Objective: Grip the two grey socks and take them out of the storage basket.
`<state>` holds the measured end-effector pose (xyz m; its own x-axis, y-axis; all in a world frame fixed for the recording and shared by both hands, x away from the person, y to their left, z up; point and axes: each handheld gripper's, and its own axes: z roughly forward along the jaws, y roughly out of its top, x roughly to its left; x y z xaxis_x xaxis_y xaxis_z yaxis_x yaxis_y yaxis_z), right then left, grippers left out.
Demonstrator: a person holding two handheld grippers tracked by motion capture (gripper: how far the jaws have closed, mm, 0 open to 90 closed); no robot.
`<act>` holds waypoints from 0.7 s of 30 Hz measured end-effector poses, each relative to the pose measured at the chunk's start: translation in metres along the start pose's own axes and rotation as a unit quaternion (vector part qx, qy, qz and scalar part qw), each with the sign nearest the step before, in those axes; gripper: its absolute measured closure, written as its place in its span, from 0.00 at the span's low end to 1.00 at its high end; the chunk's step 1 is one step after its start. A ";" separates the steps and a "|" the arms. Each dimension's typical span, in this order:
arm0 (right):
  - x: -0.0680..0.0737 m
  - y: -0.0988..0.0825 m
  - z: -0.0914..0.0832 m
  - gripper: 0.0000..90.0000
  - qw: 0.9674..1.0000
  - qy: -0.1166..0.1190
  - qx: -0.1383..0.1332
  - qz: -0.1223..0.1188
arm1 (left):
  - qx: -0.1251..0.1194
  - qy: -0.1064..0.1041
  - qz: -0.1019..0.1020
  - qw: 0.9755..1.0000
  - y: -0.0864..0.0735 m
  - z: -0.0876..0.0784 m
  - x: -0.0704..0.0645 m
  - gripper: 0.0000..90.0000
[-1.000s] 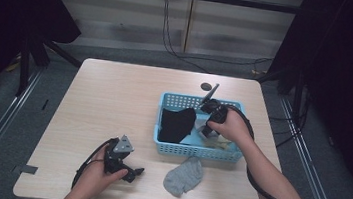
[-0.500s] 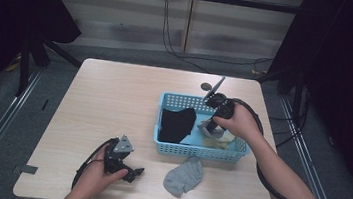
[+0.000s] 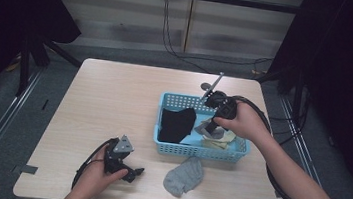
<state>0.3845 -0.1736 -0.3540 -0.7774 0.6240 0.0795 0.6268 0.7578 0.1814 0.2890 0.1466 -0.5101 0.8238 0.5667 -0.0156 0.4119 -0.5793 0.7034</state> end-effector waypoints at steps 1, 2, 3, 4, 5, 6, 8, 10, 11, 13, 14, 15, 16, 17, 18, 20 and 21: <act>0.002 0.000 -0.002 0.90 1.000 -0.001 -0.002 -0.003 | 0.000 0.000 0.000 1.000 0.000 0.000 0.000 0.00; 0.002 0.000 -0.002 0.90 1.000 -0.001 -0.002 -0.003 | 0.000 0.000 0.000 1.000 0.000 0.000 0.000 0.00; 0.004 0.000 -0.005 0.90 1.000 0.000 -0.003 -0.009 | 0.000 0.000 0.000 1.000 0.000 0.000 0.000 0.00; 0.008 -0.001 -0.009 0.90 1.000 0.001 -0.004 -0.014 | 0.000 0.000 0.000 1.000 0.000 0.000 0.000 0.00; 0.011 -0.001 -0.011 0.90 1.000 0.002 -0.006 -0.017 | 0.000 0.000 0.000 1.000 0.000 0.000 0.000 0.00; 0.016 -0.002 -0.015 0.90 1.000 0.002 -0.007 -0.025 | 0.000 0.000 0.000 1.000 0.000 0.000 0.000 0.00; 0.023 -0.002 -0.022 0.90 0.999 0.001 -0.011 -0.036 | 0.000 0.000 -0.001 1.000 0.000 0.000 0.000 0.00; 0.029 -0.002 -0.026 0.90 0.999 0.004 -0.017 -0.043 | 0.000 0.000 0.000 1.000 0.000 0.000 0.000 0.00; 0.029 -0.002 -0.026 0.90 0.999 0.004 -0.017 -0.043 | 0.000 0.000 0.000 1.000 0.000 0.000 0.000 0.00; 0.035 -0.003 -0.029 0.90 0.998 0.006 -0.023 -0.052 | 0.000 0.000 0.000 1.000 0.000 0.000 0.000 0.00; 0.039 -0.003 -0.031 0.90 0.998 0.007 -0.024 -0.057 | 0.000 0.000 0.000 1.000 0.000 0.000 0.000 0.00; 0.042 -0.003 -0.032 0.90 0.998 0.008 -0.025 -0.060 | 0.000 0.000 0.000 1.000 0.000 0.000 0.000 0.00; 0.049 -0.004 -0.033 0.90 0.997 0.009 -0.026 -0.068 | 0.000 0.000 0.000 1.000 0.000 0.000 0.000 0.00; 0.049 -0.004 -0.033 0.90 0.997 0.009 -0.026 -0.068 | 0.000 0.000 0.000 1.000 0.000 0.000 0.000 0.00; 0.051 -0.004 -0.033 0.90 0.997 0.010 -0.027 -0.073 | 0.000 0.000 0.000 1.000 0.000 0.000 0.000 0.00; 0.060 -0.004 -0.035 0.90 0.996 0.011 -0.025 -0.083 | 0.000 0.000 0.000 1.000 0.000 0.000 0.000 0.00; 0.060 -0.004 -0.035 0.90 0.996 0.011 -0.025 -0.083 | 0.000 0.000 0.000 1.000 0.000 0.000 0.000 0.00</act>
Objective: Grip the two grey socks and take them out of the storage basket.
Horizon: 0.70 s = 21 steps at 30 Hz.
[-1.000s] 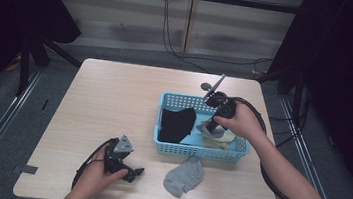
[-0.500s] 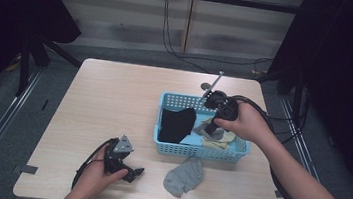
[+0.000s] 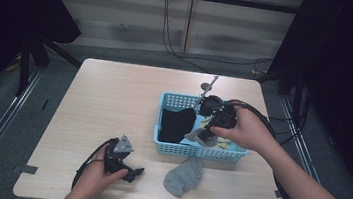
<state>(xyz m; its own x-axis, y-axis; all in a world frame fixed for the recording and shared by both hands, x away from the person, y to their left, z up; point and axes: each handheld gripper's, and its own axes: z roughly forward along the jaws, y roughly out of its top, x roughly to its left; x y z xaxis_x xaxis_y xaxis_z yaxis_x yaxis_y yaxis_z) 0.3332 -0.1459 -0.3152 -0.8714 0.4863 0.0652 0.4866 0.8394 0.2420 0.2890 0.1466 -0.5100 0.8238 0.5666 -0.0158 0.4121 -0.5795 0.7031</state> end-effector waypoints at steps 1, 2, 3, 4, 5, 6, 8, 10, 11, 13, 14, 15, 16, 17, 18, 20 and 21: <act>0.004 0.001 -0.002 0.90 1.000 0.005 -0.001 -0.011 | 0.000 -0.001 0.000 1.000 0.000 0.000 0.000 0.00; 0.004 0.001 -0.002 0.90 1.000 0.005 -0.001 -0.011 | 0.000 -0.001 0.000 1.000 0.000 0.000 0.000 0.00; 0.007 0.001 -0.003 0.90 1.000 0.005 -0.001 -0.012 | 0.000 -0.001 0.000 1.000 0.000 0.000 0.000 0.00; 0.010 0.002 -0.004 0.90 1.000 0.005 -0.001 -0.013 | 0.000 -0.001 0.000 1.000 0.000 0.000 0.000 0.00; 0.012 0.002 -0.005 0.90 1.000 0.008 -0.001 -0.017 | 0.000 -0.002 0.000 1.000 0.000 0.000 0.000 0.00; 0.014 0.002 -0.005 0.90 1.000 0.008 -0.003 -0.022 | 0.000 -0.002 0.000 1.000 0.000 0.000 0.000 0.00; 0.019 0.002 -0.005 0.90 1.000 0.012 -0.002 -0.028 | 0.000 -0.001 0.000 1.000 0.000 0.000 0.000 0.00; 0.023 0.002 -0.004 0.90 0.999 0.016 -0.002 -0.035 | 0.000 -0.002 0.000 1.000 0.000 0.000 0.000 0.00; 0.026 0.002 -0.004 0.90 0.999 0.019 0.000 -0.032 | 0.000 -0.002 0.000 1.000 0.000 0.000 0.000 0.00; 0.029 0.002 -0.001 0.89 0.999 0.026 -0.002 -0.041 | 0.000 -0.003 -0.002 1.000 0.000 0.000 0.000 0.00; 0.030 0.002 0.000 0.89 0.999 0.029 -0.002 -0.044 | 0.000 -0.004 -0.003 1.000 0.000 0.000 0.000 0.00; 0.034 0.002 0.004 0.89 0.998 0.035 -0.002 -0.047 | 0.000 -0.003 -0.002 1.000 0.000 0.000 0.000 0.00; 0.034 0.002 0.004 0.89 0.998 0.035 -0.002 -0.047 | 0.000 -0.003 -0.002 1.000 0.000 0.000 0.000 0.00; 0.035 0.002 0.007 0.89 0.998 0.039 -0.001 -0.051 | 0.000 -0.003 -0.002 1.000 0.000 0.000 0.000 0.00; 0.036 0.002 0.009 0.89 0.998 0.043 0.000 -0.053 | 0.000 -0.003 -0.002 1.000 0.000 0.000 0.000 0.00; 0.039 0.003 0.015 0.89 0.997 0.051 0.003 -0.057 | 0.000 -0.002 0.000 1.000 0.000 0.000 0.000 0.00; 0.040 0.003 0.019 0.89 0.997 0.055 0.003 -0.057 | 0.004 -0.003 0.004 1.000 0.000 0.000 0.001 0.00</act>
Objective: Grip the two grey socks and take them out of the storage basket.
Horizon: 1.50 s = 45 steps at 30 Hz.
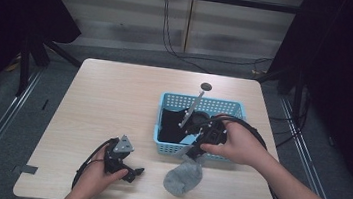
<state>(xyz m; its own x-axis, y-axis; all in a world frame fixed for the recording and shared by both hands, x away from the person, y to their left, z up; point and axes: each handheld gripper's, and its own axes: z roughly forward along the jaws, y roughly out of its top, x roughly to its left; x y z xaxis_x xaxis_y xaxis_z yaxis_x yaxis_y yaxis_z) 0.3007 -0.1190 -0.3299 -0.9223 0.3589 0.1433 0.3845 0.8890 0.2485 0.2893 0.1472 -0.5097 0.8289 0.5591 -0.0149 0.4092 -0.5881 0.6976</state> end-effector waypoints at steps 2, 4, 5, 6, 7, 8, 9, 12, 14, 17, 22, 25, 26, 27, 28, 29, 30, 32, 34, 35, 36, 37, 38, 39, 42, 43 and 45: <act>0.001 0.001 0.009 0.89 1.000 0.010 0.006 -0.007 | 0.000 0.000 0.001 1.000 0.000 0.000 0.000 0.00; 0.002 0.003 0.026 0.89 1.000 0.013 0.011 -0.014 | 0.001 0.000 0.001 1.000 0.000 0.000 0.000 0.00; 0.002 0.003 0.026 0.89 1.000 0.013 0.011 -0.014 | 0.001 0.000 0.001 1.000 0.000 0.000 0.000 0.00; 0.002 0.004 0.031 0.89 1.000 0.017 0.013 -0.012 | 0.001 0.000 0.001 1.000 0.000 0.000 0.000 0.00; 0.000 0.004 0.038 0.88 1.000 0.024 0.013 -0.015 | 0.001 0.000 0.001 1.000 0.000 0.000 0.000 0.00; -0.001 0.005 0.046 0.88 0.999 0.026 0.020 -0.015 | 0.001 0.000 0.001 1.000 0.000 0.000 0.000 0.00; -0.001 0.005 0.046 0.88 0.999 0.026 0.020 -0.015 | 0.001 0.000 0.001 1.000 0.000 0.000 0.000 0.00; -0.003 0.005 0.061 0.88 0.999 0.029 0.028 -0.019 | 0.001 0.001 0.001 1.000 0.000 0.000 0.000 0.00; -0.005 0.003 0.073 0.87 0.999 0.028 0.038 -0.025 | 0.001 0.000 0.001 1.000 0.000 0.000 0.000 0.00; -0.005 0.002 0.080 0.86 0.999 0.030 0.043 -0.016 | 0.001 0.001 0.001 1.000 0.000 0.000 0.000 0.00; -0.006 -0.003 0.091 0.84 0.998 0.022 0.059 -0.025 | 0.001 0.000 0.002 1.000 0.000 0.000 0.000 0.00; -0.007 -0.005 0.092 0.84 0.998 0.022 0.057 -0.022 | 0.001 0.000 0.001 1.000 0.000 0.000 0.000 0.00; -0.007 -0.006 0.092 0.83 0.998 0.021 0.058 -0.017 | 0.001 0.000 0.001 1.000 0.000 0.000 0.000 0.00; -0.007 -0.006 0.092 0.83 0.998 0.021 0.058 -0.017 | 0.001 0.000 0.001 1.000 0.000 0.000 0.000 0.00; -0.007 -0.006 0.092 0.82 0.998 0.021 0.057 -0.015 | 0.001 0.000 0.001 1.000 0.000 0.000 0.000 0.00; -0.007 -0.007 0.092 0.82 0.998 0.021 0.055 -0.014 | 0.001 0.000 0.001 1.000 0.000 0.000 0.000 0.00; -0.009 -0.007 0.093 0.80 0.998 0.023 0.051 -0.019 | 0.001 0.000 0.001 1.000 0.000 0.000 0.000 0.00; -0.009 -0.008 0.093 0.78 0.998 0.027 0.049 -0.018 | 0.001 0.000 0.001 1.000 0.000 0.000 0.000 0.00; -0.010 -0.008 0.094 0.75 0.998 0.034 0.049 -0.016 | 0.001 0.000 0.001 1.000 0.000 0.000 0.000 0.00; -0.010 -0.008 0.094 0.75 0.998 0.034 0.049 -0.016 | 0.001 0.000 0.001 1.000 0.000 0.000 0.000 0.00; -0.009 -0.008 0.094 0.72 0.998 0.040 0.054 -0.005 | 0.000 0.000 0.001 1.000 0.000 0.000 0.000 0.00; -0.009 -0.008 0.094 0.72 0.998 0.040 0.054 -0.005 | 0.001 0.000 0.001 1.000 0.000 0.000 0.000 0.00; -0.009 -0.008 0.094 0.70 0.998 0.043 0.052 -0.002 | 0.000 0.000 0.002 1.000 0.000 0.000 0.000 0.00; -0.009 -0.008 0.094 0.70 0.998 0.043 0.052 -0.002 | 0.001 0.000 0.001 1.000 0.000 0.000 0.000 0.00; -0.009 -0.009 0.092 0.64 0.998 0.046 0.051 -0.002 | 0.001 0.000 0.002 1.000 0.000 0.000 0.000 0.00; -0.008 -0.009 0.091 0.62 0.998 0.048 0.046 0.004 | 0.001 0.000 0.001 1.000 0.000 0.000 0.000 0.00; -0.007 -0.010 0.089 0.58 0.998 0.049 0.044 0.008 | 0.001 0.000 0.002 1.000 0.000 0.000 0.000 0.00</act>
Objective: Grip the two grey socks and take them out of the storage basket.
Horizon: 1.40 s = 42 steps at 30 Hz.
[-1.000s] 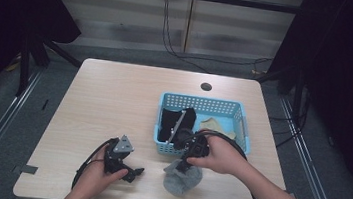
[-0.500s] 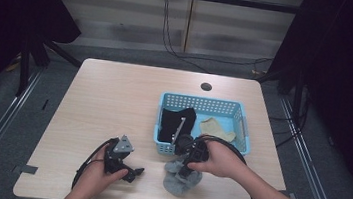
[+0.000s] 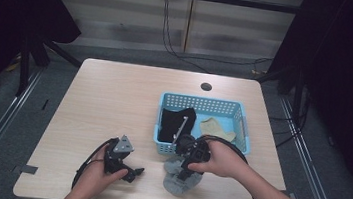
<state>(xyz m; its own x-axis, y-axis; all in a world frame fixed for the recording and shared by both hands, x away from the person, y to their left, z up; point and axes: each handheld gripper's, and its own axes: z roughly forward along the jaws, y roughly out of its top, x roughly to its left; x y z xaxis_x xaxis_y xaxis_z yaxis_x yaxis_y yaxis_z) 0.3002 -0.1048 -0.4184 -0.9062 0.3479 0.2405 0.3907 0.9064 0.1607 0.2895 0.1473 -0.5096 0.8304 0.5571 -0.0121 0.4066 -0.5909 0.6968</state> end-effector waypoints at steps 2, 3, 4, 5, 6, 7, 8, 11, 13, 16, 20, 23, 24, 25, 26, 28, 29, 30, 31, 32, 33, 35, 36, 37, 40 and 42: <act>0.000 -0.001 -0.002 0.53 1.000 0.004 -0.005 0.003 | 0.000 0.000 0.000 1.000 0.000 0.000 0.000 0.00; 0.001 -0.001 -0.005 0.48 1.000 0.002 -0.008 0.007 | 0.000 0.000 0.000 1.000 0.000 0.000 0.000 0.00; 0.001 -0.001 -0.005 0.48 1.000 0.002 -0.008 0.007 | 0.000 0.000 0.000 1.000 0.000 0.000 0.000 0.00; 0.000 -0.003 -0.008 0.42 1.000 -0.008 -0.015 0.008 | 0.000 0.000 0.000 1.000 0.000 0.000 0.000 0.00; 0.000 -0.003 -0.008 0.42 1.000 -0.008 -0.015 0.008 | 0.000 0.000 0.000 1.000 0.000 0.000 0.000 0.00; 0.000 -0.004 -0.010 0.38 1.000 -0.014 -0.020 -0.003 | 0.000 0.000 0.000 1.000 0.000 0.000 0.000 0.00; 0.000 -0.004 -0.010 0.38 1.000 -0.014 -0.020 -0.003 | 0.000 0.000 0.000 1.000 0.000 0.000 0.000 0.00; 0.001 -0.008 -0.015 0.31 0.999 -0.035 -0.025 -0.018 | 0.000 0.000 -0.001 1.000 0.000 0.000 0.000 0.00; 0.003 -0.009 -0.017 0.26 0.998 -0.046 -0.027 -0.026 | 0.000 0.000 -0.001 1.000 0.000 0.000 0.000 0.00; 0.005 -0.010 -0.019 0.21 0.998 -0.055 -0.027 -0.028 | 0.000 0.000 -0.002 1.000 0.000 0.000 0.000 0.00; 0.009 -0.011 -0.021 0.21 0.997 -0.059 -0.016 -0.036 | 0.000 0.000 -0.001 1.000 0.000 0.000 0.000 0.00; 0.011 -0.013 -0.022 0.20 0.998 -0.051 -0.008 -0.035 | 0.000 0.000 -0.001 1.000 0.000 0.000 0.000 0.00; 0.011 -0.013 -0.022 0.20 0.998 -0.051 -0.008 -0.035 | 0.000 0.000 -0.001 1.000 0.000 0.000 0.000 0.00; 0.011 -0.014 -0.022 0.20 0.998 -0.051 -0.006 -0.038 | 0.000 0.001 -0.001 1.000 0.000 0.000 0.000 0.00; 0.012 -0.015 -0.023 0.20 0.998 -0.050 -0.003 -0.032 | 0.000 0.000 -0.001 1.000 0.000 0.000 0.000 0.00; 0.012 -0.017 -0.024 0.21 0.998 -0.048 -0.004 -0.032 | 0.000 0.000 -0.002 1.000 0.000 0.000 0.000 0.00; 0.011 -0.019 -0.024 0.21 0.998 -0.050 -0.004 -0.030 | 0.000 0.000 -0.001 1.000 0.000 0.000 0.000 0.00; 0.011 -0.021 -0.025 0.21 0.998 -0.050 -0.004 -0.030 | 0.000 0.000 -0.002 1.000 0.000 0.000 0.000 0.00; 0.010 -0.025 -0.026 0.21 0.998 -0.050 -0.006 -0.026 | 0.000 0.000 -0.001 1.000 0.000 0.000 0.000 0.00; 0.010 -0.025 -0.026 0.21 0.998 -0.050 -0.006 -0.026 | 0.000 0.000 -0.001 1.000 0.000 0.000 0.000 0.00; 0.010 -0.027 -0.027 0.21 0.998 -0.050 -0.007 -0.027 | 0.000 0.000 -0.002 1.000 0.000 0.000 0.000 0.00; 0.008 -0.032 -0.029 0.21 0.999 -0.049 -0.008 -0.022 | 0.000 0.002 -0.001 1.000 0.000 0.000 0.000 0.00; 0.007 -0.034 -0.030 0.21 0.999 -0.049 -0.010 -0.020 | 0.000 0.002 -0.002 1.000 0.000 0.000 0.000 0.00; 0.005 -0.040 -0.031 0.21 0.998 -0.053 -0.016 -0.015 | 0.000 0.002 -0.001 1.000 0.000 0.000 0.000 0.00; 0.001 -0.049 -0.032 0.21 0.998 -0.060 -0.021 -0.009 | 0.000 0.002 -0.001 1.000 0.000 0.000 0.000 0.00; 0.001 -0.052 -0.032 0.22 0.998 -0.061 -0.022 -0.006 | 0.000 0.002 -0.001 1.000 0.000 0.000 0.000 0.00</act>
<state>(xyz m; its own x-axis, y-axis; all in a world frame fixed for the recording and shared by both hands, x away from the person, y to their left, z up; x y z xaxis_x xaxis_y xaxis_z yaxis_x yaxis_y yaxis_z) 0.2844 -0.1593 -0.3955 -0.9229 0.3659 0.1199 0.3837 0.9005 0.2048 0.2890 0.1475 -0.5096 0.8278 0.5608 -0.0109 0.4085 -0.5894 0.6970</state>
